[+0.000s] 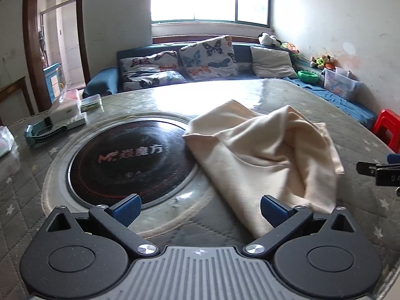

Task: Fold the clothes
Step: 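Move both tools over the crumpled cream garment to inspect it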

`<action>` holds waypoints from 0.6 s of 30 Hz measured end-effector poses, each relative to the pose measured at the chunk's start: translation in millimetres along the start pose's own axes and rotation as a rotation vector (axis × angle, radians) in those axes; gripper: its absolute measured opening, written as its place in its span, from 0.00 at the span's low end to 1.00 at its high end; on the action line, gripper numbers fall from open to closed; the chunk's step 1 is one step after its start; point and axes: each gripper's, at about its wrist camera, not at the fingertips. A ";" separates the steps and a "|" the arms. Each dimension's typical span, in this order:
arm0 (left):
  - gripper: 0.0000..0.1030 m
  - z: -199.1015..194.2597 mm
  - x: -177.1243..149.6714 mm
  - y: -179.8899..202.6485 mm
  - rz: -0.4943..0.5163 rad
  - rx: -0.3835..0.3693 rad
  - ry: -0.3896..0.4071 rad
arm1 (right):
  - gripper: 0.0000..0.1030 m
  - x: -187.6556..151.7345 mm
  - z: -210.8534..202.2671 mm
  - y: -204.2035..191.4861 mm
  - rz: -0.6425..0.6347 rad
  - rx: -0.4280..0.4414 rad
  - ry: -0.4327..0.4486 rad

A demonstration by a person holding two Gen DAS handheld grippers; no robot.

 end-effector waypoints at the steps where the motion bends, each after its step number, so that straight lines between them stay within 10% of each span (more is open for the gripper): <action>1: 1.00 -0.2 -0.1 2.7 0.003 -0.002 -0.003 | 1.00 -1.2 -1.4 -1.0 -0.002 0.002 -0.001; 18: 1.00 -18.4 -10.3 25.6 0.061 0.004 -0.031 | 1.00 -22.0 -20.4 -22.3 -0.068 0.111 -0.017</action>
Point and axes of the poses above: each gripper's, at about its wrist camera, not at the fingertips, and z roughly the way its jaws point, y to its right, x to its top, and after that the axes turned 3 degrees about -z, right-handed
